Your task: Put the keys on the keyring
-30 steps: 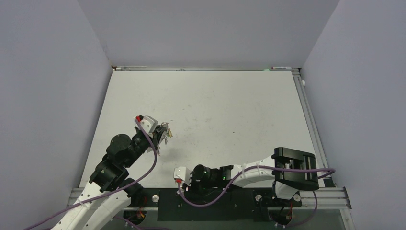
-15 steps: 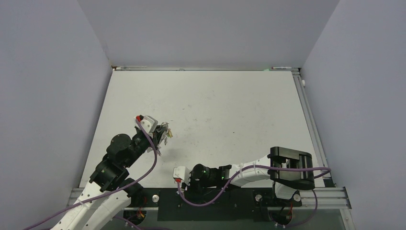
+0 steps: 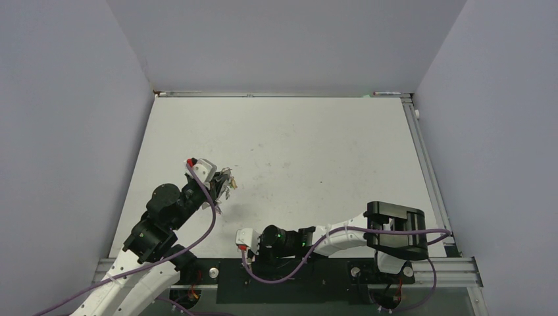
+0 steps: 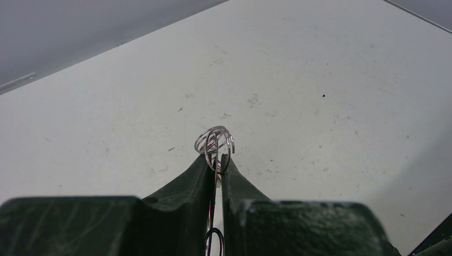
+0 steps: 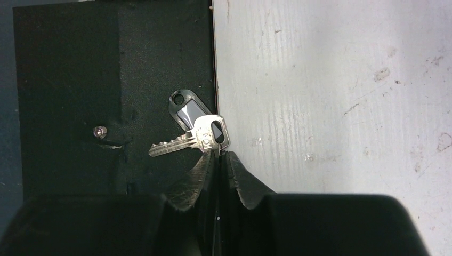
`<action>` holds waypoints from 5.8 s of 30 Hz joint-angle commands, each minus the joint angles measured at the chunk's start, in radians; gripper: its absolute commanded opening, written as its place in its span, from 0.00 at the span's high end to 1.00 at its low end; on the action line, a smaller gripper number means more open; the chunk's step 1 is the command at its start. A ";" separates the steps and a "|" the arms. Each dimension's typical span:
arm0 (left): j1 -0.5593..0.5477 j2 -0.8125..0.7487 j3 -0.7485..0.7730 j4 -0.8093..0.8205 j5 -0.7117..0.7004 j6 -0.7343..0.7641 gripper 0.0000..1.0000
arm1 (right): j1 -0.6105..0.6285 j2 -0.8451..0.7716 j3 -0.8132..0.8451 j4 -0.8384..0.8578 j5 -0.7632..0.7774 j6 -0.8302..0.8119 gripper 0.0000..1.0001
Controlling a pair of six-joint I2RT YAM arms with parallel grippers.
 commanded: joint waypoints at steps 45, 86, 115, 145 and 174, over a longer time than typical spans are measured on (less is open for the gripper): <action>-0.004 -0.038 -0.046 0.175 0.308 -0.003 1.00 | -0.259 -0.528 0.236 -0.257 0.036 -0.056 0.95; -0.004 -0.019 -0.044 0.175 0.357 -0.014 1.00 | -0.274 -0.384 0.461 -0.322 -0.157 -0.041 0.95; -0.003 -0.006 -0.038 0.161 0.343 -0.014 1.00 | -0.225 -0.369 0.500 -0.333 0.030 -0.108 0.95; -0.004 -0.004 -0.039 0.165 0.370 -0.014 1.00 | -0.215 -0.346 0.507 -0.336 0.092 -0.119 0.95; -0.004 -0.009 -0.044 0.179 0.414 -0.041 1.00 | -0.240 -0.373 0.510 -0.358 0.096 -0.123 0.95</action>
